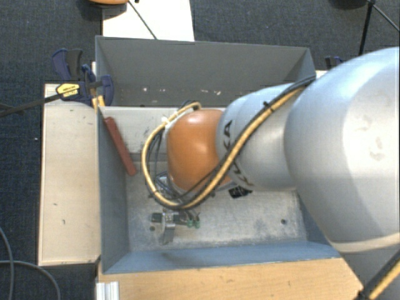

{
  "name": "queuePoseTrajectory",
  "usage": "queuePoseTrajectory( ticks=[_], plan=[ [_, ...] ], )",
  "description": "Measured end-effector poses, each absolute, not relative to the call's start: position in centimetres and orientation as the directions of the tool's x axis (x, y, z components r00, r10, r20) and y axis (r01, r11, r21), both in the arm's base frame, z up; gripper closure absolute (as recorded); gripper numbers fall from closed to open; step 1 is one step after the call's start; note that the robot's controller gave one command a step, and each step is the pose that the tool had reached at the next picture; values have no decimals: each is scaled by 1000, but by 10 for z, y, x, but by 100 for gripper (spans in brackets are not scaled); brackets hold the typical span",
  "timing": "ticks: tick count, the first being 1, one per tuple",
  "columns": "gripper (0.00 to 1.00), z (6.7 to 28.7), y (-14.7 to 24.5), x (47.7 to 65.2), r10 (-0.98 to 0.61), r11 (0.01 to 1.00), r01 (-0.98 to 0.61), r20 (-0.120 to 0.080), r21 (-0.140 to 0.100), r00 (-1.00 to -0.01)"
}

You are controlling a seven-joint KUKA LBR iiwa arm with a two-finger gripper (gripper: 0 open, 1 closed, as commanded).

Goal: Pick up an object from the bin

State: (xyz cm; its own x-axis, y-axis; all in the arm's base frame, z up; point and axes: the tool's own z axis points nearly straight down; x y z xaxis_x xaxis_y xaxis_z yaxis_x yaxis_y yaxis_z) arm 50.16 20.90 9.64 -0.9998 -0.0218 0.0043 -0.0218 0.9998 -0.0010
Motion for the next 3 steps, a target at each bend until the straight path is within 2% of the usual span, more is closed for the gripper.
queuePoseTrajectory(
  ticks=[1,2,3],
  plan=[
    [0,100,189,513,34,999,34,-2,1,-999],
    [0,68,184,502,-37,999,-37,3,-1,-999],
    [100,70,176,503,143,990,143,3,-1,-990]
  ],
)
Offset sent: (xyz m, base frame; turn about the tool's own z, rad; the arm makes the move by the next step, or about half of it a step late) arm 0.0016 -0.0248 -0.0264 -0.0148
